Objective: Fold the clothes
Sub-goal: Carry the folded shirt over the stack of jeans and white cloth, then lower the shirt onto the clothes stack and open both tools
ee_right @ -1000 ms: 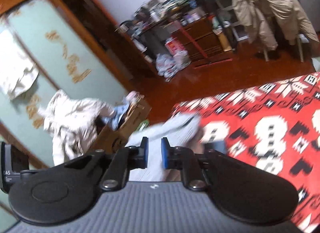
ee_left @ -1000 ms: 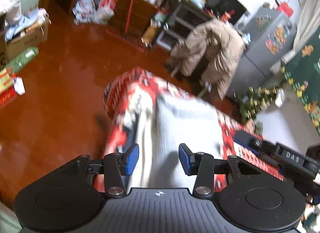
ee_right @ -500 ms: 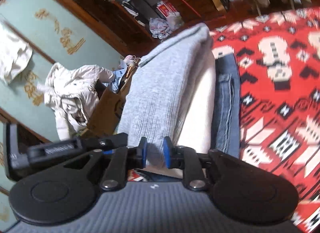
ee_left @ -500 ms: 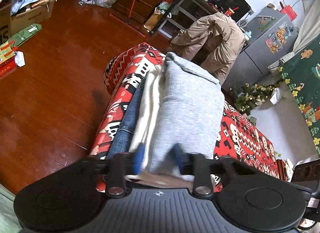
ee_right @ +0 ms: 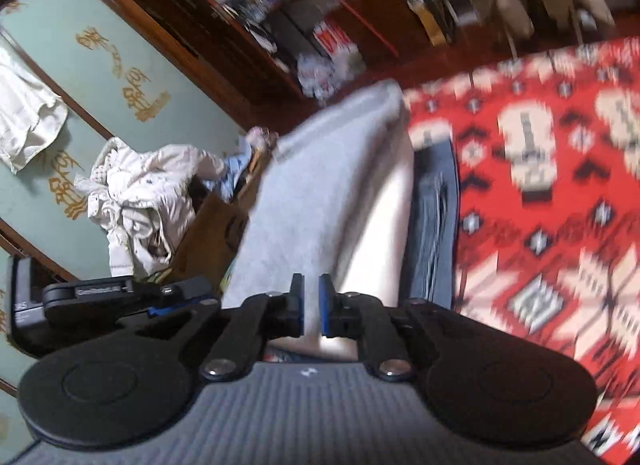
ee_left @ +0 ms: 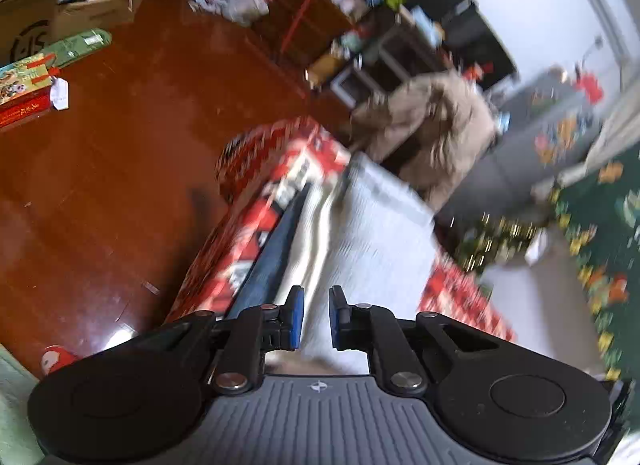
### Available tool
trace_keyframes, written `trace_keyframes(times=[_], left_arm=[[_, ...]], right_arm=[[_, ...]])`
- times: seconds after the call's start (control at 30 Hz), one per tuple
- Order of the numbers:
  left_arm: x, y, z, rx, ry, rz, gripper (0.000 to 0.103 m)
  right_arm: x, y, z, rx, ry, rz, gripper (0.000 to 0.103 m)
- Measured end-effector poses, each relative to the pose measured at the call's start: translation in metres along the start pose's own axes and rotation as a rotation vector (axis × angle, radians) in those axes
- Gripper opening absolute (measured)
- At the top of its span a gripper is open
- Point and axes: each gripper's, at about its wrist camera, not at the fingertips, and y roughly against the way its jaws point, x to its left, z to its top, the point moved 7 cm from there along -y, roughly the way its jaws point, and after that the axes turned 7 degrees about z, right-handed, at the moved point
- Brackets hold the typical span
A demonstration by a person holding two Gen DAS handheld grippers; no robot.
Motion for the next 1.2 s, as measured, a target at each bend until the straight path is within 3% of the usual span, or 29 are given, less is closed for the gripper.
trace_keyframes(times=[0.07,0.13,0.2,0.37,0.43,0.57,0.77,0.87,1.07,1.2], left_arm=[[-0.014,0.000,0.006,-0.039,-0.008,-0.014,0.011],[-0.035,-0.007,0.009,-0.078,-0.037,-0.028,0.002],[-0.050,-0.023,0.013,-0.086,-0.042,-0.053,0.001],[-0.041,-0.071,0.004,0.007,0.017,-0.027,0.000],[-0.029,-0.078,-0.001,0.010,0.066,-0.026,0.001],[-0.020,-0.076,-0.006,-0.027,0.102,-0.032,0.002],[-0.032,-0.057,-0.008,-0.037,0.021,0.005,0.000],[-0.040,-0.039,-0.004,-0.056,0.005,-0.021,0.000],[-0.053,-0.042,-0.022,0.004,-0.033,-0.020,0.001],[-0.044,-0.051,-0.043,0.053,-0.059,0.046,0.002]], right_arm=[[0.011,-0.003,0.015,-0.013,0.046,0.008,0.012],[0.023,-0.015,0.028,-0.014,0.101,0.007,0.012],[0.029,-0.029,0.040,-0.021,0.131,-0.006,0.012],[0.019,-0.062,0.046,-0.018,0.120,-0.062,0.011],[0.009,-0.070,0.041,-0.013,0.102,-0.074,0.008],[-0.009,-0.063,0.025,-0.035,0.060,-0.051,0.005],[-0.027,-0.043,0.012,-0.056,-0.022,-0.021,0.000],[-0.019,-0.031,0.023,-0.092,0.012,-0.035,0.008],[-0.009,-0.035,0.039,-0.069,0.038,-0.050,0.009],[-0.004,-0.037,0.017,-0.003,0.042,-0.054,0.009]])
